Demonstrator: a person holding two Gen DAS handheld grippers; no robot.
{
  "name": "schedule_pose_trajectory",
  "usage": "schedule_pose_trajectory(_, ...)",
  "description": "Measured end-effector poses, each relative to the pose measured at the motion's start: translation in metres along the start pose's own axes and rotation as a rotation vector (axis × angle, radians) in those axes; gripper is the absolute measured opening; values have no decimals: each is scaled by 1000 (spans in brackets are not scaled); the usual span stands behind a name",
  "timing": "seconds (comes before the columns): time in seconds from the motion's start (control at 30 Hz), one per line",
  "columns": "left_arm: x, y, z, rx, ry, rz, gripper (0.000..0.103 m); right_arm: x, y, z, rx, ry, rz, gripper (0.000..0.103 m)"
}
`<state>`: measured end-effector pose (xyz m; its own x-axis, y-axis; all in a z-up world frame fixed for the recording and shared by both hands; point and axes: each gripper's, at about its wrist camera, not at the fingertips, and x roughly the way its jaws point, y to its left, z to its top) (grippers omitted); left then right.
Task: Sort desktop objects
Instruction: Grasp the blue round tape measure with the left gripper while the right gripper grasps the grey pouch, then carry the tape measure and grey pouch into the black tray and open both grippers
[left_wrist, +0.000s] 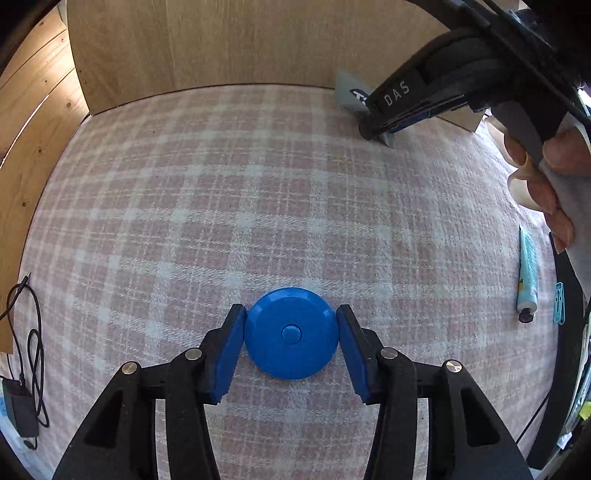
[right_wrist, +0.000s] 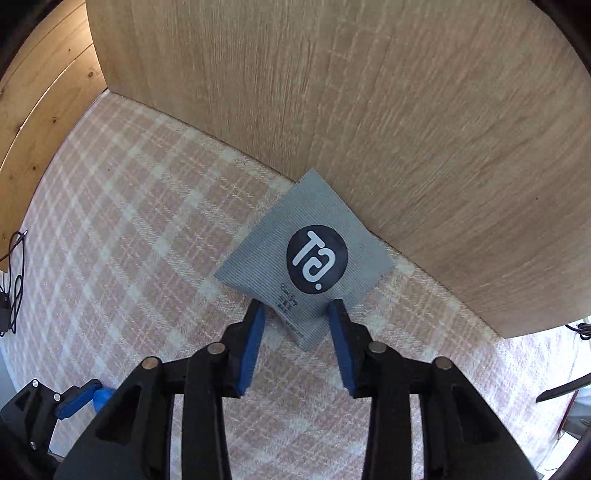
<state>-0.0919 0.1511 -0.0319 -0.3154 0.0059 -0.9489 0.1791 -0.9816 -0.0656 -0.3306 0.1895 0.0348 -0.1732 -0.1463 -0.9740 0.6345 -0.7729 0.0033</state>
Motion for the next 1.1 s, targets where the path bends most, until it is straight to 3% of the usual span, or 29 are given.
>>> schedule_pose_trajectory(0.13, -2, 2, -7, -2, 1, -2, 47, -5, -5, -10, -6, 10, 24, 9)
schedule_pose_trajectory(0.4, -11, 2, -32, -29, 21, -46, 47, -31, -26, -42, 72, 3, 137, 5)
schedule_pose_trajectory(0.63, -26, -2, -58, -46, 32, -68, 47, -83, -43, -82, 112, -49, 238, 5)
schedule_pose_trajectory(0.9, -66, -37, -77, 13, -4, -106, 47, -157, -71, -160, 142, -135, 281, 5)
schedule_pose_trajectory(0.93, -68, -29, -63, 29, -11, -112, 47, -164, -79, -180, 149, -146, 278, 5)
schedule_pose_trajectory(1.03, -95, -89, -77, 84, -35, -120, 47, -174, -83, -215, 184, -173, 269, 5)
schedule_pose_trajectory(1.1, -106, -93, -75, 123, -48, -136, 47, -181, -97, -242, 217, -184, 259, 5)
